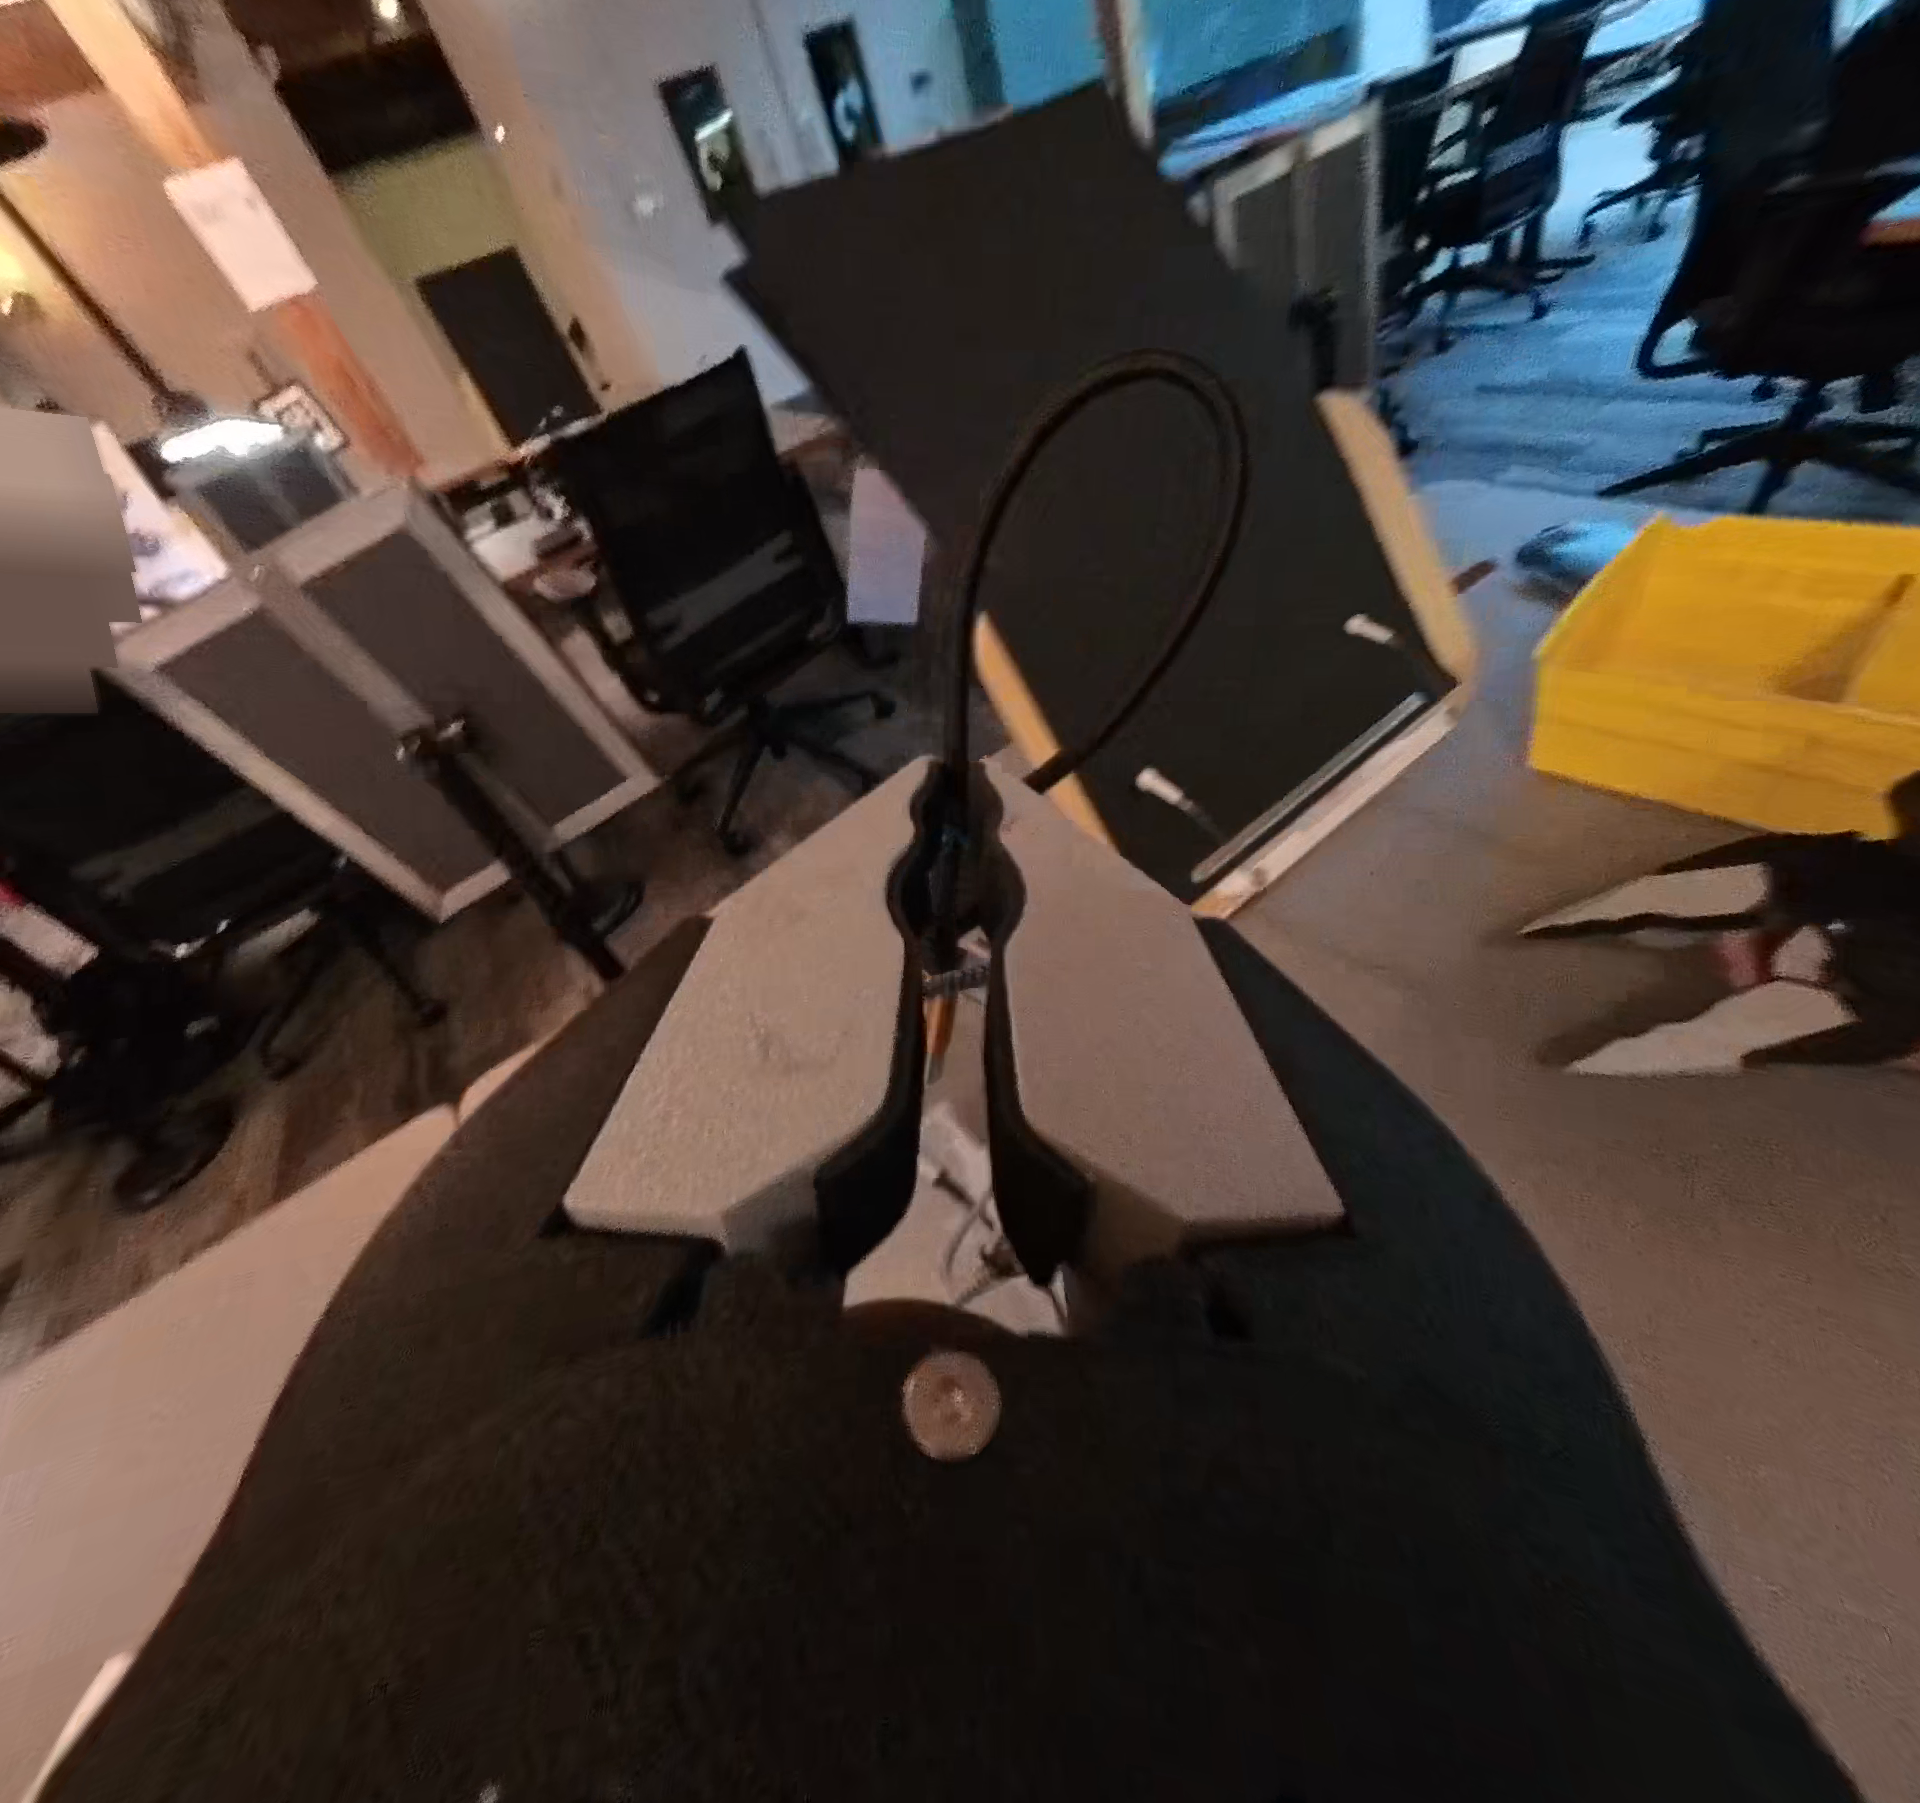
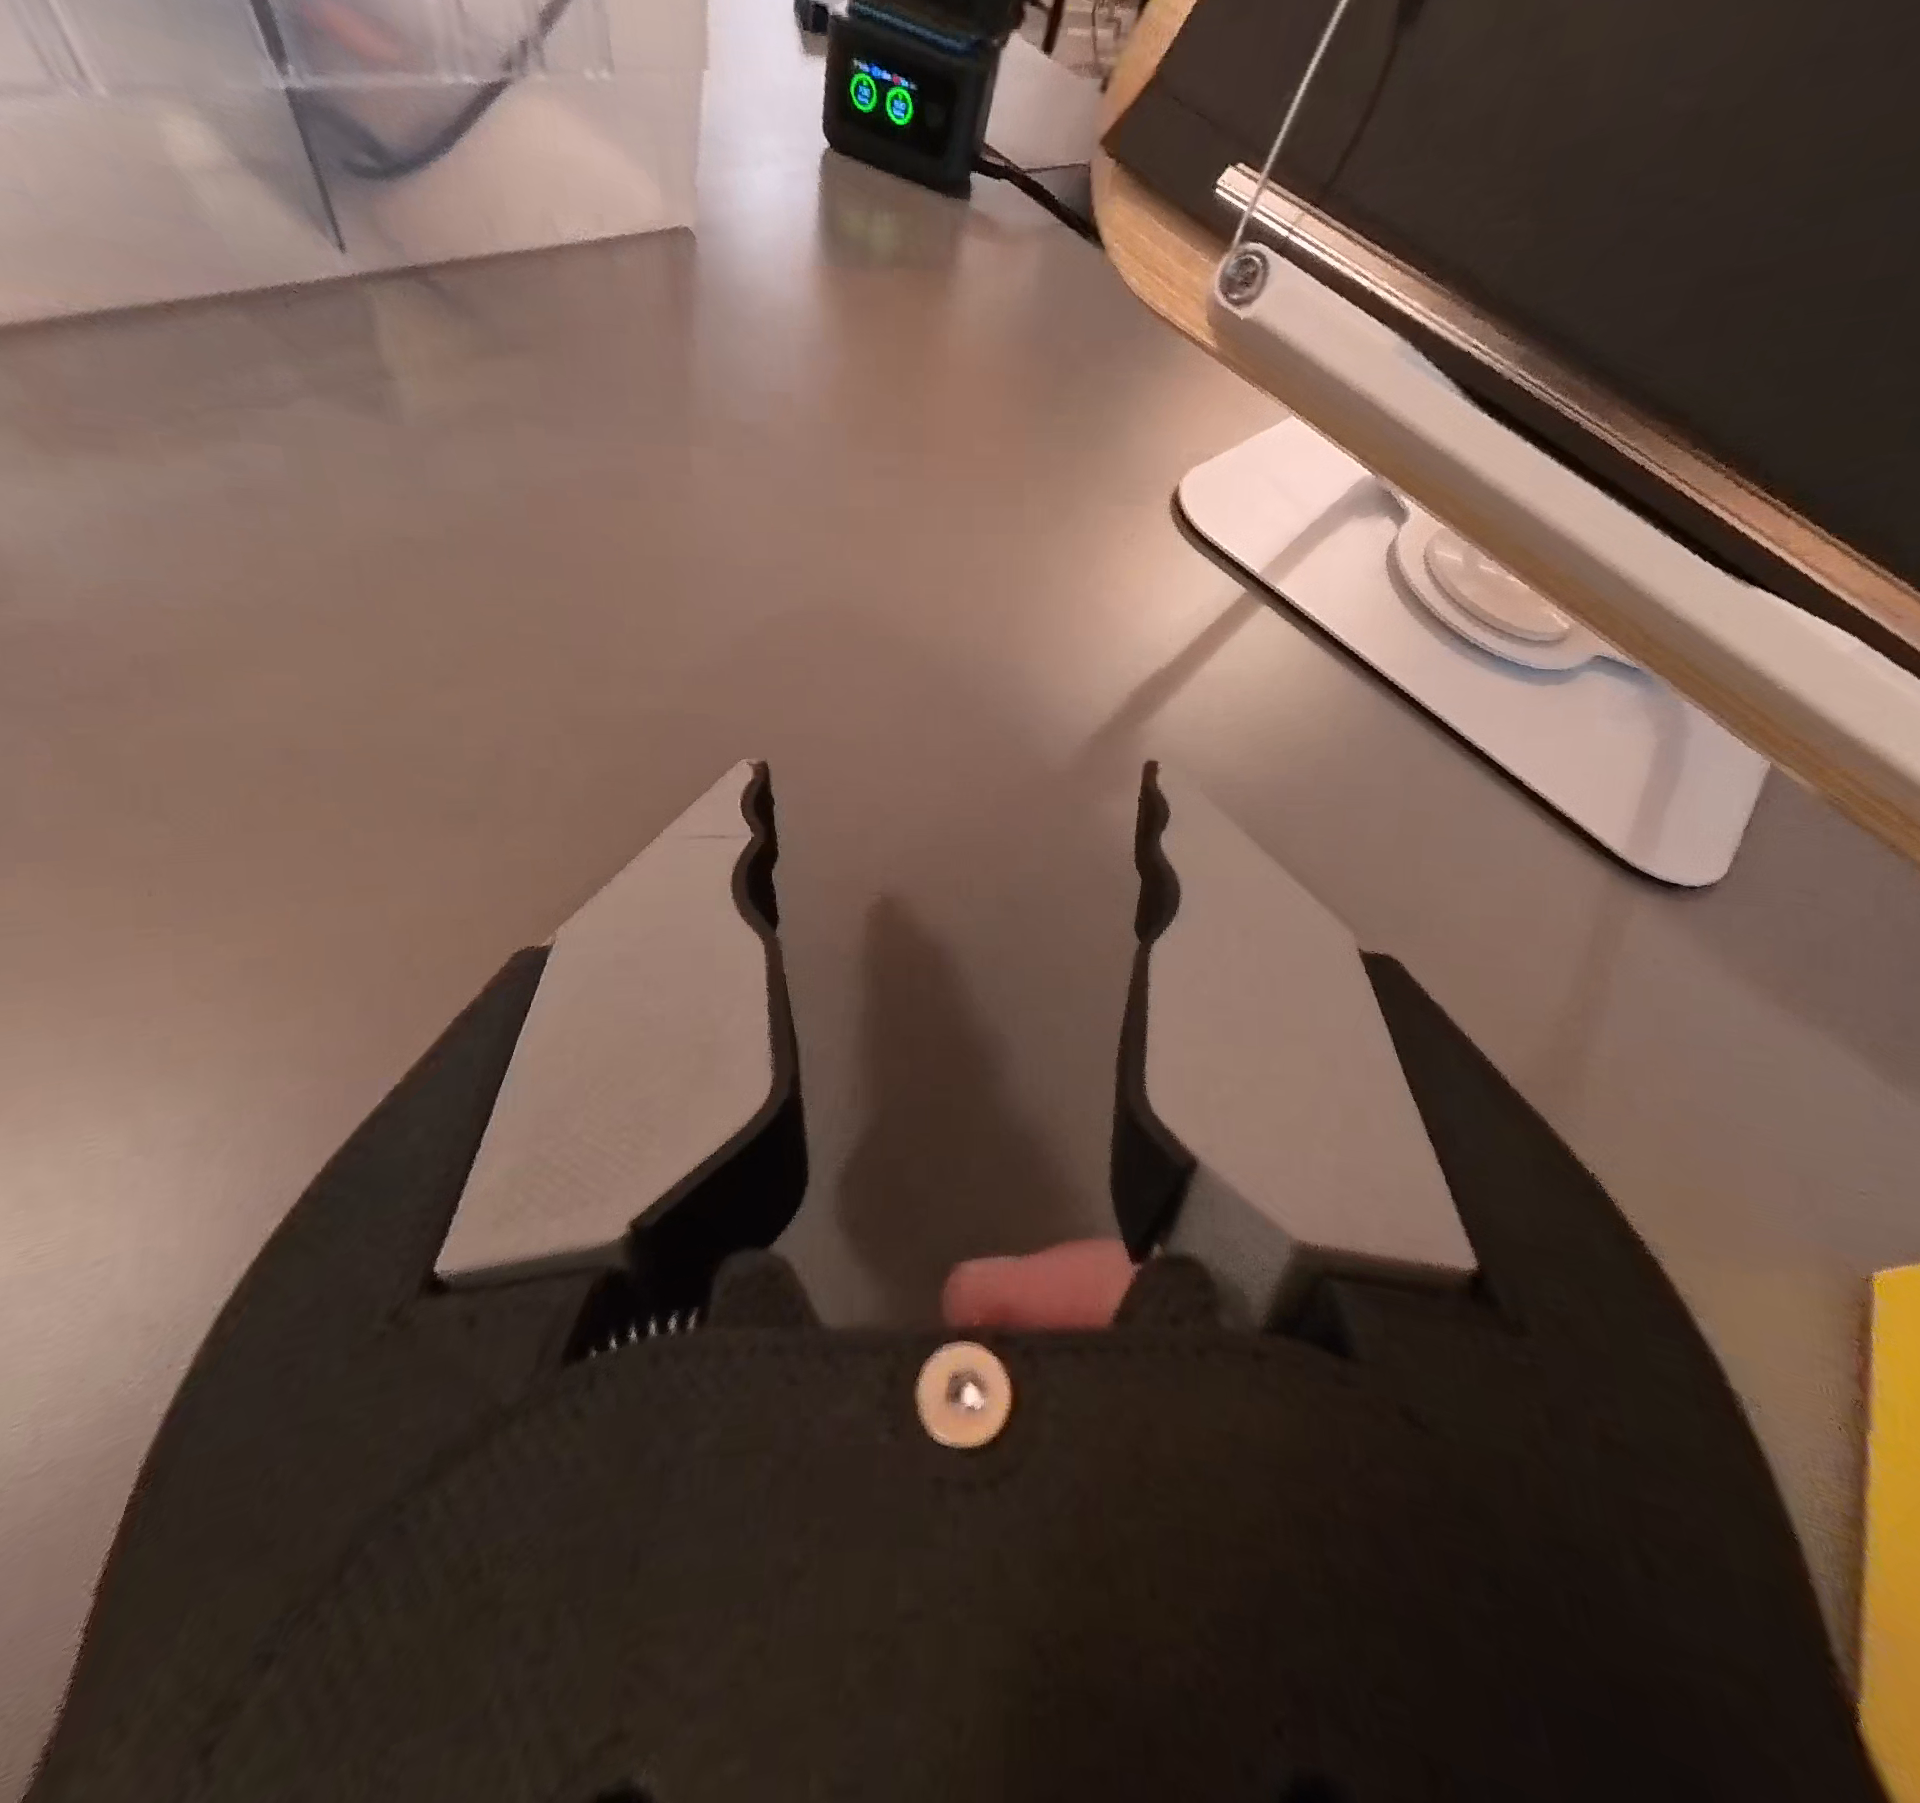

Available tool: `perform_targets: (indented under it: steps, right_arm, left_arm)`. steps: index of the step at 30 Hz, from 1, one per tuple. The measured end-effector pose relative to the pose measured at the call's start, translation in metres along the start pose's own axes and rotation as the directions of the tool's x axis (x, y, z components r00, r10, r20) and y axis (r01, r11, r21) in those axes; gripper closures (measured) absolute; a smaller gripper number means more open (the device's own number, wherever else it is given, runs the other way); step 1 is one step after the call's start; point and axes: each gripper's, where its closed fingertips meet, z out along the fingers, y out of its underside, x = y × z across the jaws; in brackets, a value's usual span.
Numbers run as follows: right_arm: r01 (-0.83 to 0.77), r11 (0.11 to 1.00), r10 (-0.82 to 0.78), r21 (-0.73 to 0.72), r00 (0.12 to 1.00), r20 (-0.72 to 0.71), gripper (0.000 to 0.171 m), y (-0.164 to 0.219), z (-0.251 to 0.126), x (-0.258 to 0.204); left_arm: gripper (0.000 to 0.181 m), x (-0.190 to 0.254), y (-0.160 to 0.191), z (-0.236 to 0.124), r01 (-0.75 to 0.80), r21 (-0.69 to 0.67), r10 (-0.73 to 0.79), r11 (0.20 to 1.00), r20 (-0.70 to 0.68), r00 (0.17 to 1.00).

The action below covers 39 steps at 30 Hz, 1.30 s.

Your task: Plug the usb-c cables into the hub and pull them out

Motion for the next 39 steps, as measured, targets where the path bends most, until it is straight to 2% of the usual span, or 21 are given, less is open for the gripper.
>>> perform_targets:
  steps: [6, 8, 10, 14, 20, 22, 25, 27, 31, 35, 39]
  right_arm:
    - [-0.060, 0.997, 0.061, 0.042, 0.998, -0.029, 0.104, 0.001, -0.011, 0.020]
    - [-0.086, 0.994, 0.088, 0.066, 0.996, -0.029, 0.104, -0.001, -0.017, 0.026]
    - [-0.119, 0.988, 0.121, 0.101, 0.992, -0.018, 0.104, -0.004, -0.025, 0.031]
    - [-0.185, 0.968, 0.189, 0.169, 0.982, -0.004, 0.108, -0.008, -0.042, 0.046]
    - [-0.302, 0.935, 0.305, 0.183, 0.952, 0.015, 0.105, 0.004, -0.054, 0.067]
    - [-0.328, 0.919, 0.320, 0.220, 0.945, 0.074, 0.105, -0.004, -0.059, 0.065]
    - [-0.345, 0.908, 0.287, 0.237, 0.926, 0.247, 0.106, -0.017, -0.064, 0.041]
    - [-0.337, 0.914, 0.256, 0.224, 0.910, 0.326, 0.107, -0.019, -0.063, 0.024]
    - [-0.263, 0.953, 0.167, 0.154, 0.873, 0.458, 0.107, -0.015, -0.056, -0.017]
    - [-0.122, 0.987, 0.063, 0.100, 0.888, 0.456, 0.106, -0.004, -0.046, -0.042]
    - [-0.083, 0.990, 0.022, 0.117, 0.892, 0.452, 0.107, -0.005, -0.049, -0.050]
  left_arm:
    - [0.180, 0.067, -0.097, -0.009, -0.099, 0.173, 0.109, 0.980, -0.045, 0.993]
    - [0.180, 0.092, -0.116, -0.008, -0.080, 0.196, 0.105, 0.977, -0.120, 0.987]
    - [0.179, 0.118, -0.119, -0.002, -0.071, 0.186, 0.105, 0.980, -0.185, 0.977]
    - [0.180, 0.181, -0.078, 0.017, -0.027, 0.143, 0.073, 0.989, -0.328, 0.942]
    - [0.180, 0.271, 0.059, 0.058, 0.089, -0.040, -0.098, 0.995, -0.500, 0.860]
    - [0.180, 0.293, 0.103, 0.070, 0.155, -0.108, -0.189, 0.982, -0.547, 0.815]
    - [0.179, 0.315, 0.155, 0.086, 0.217, -0.180, -0.282, 0.959, -0.582, 0.763]
    - [0.179, 0.324, 0.170, 0.090, 0.263, -0.169, -0.311, 0.950, -0.607, 0.731]
    - [0.179, 0.326, 0.176, 0.090, 0.323, -0.166, -0.351, 0.932, -0.641, 0.683]
    - [0.180, 0.335, 0.175, 0.090, 0.298, -0.154, -0.322, 0.942, -0.664, 0.675]
    - [0.179, 0.344, 0.181, 0.088, 0.247, -0.150, -0.282, 0.957, -0.672, 0.685]
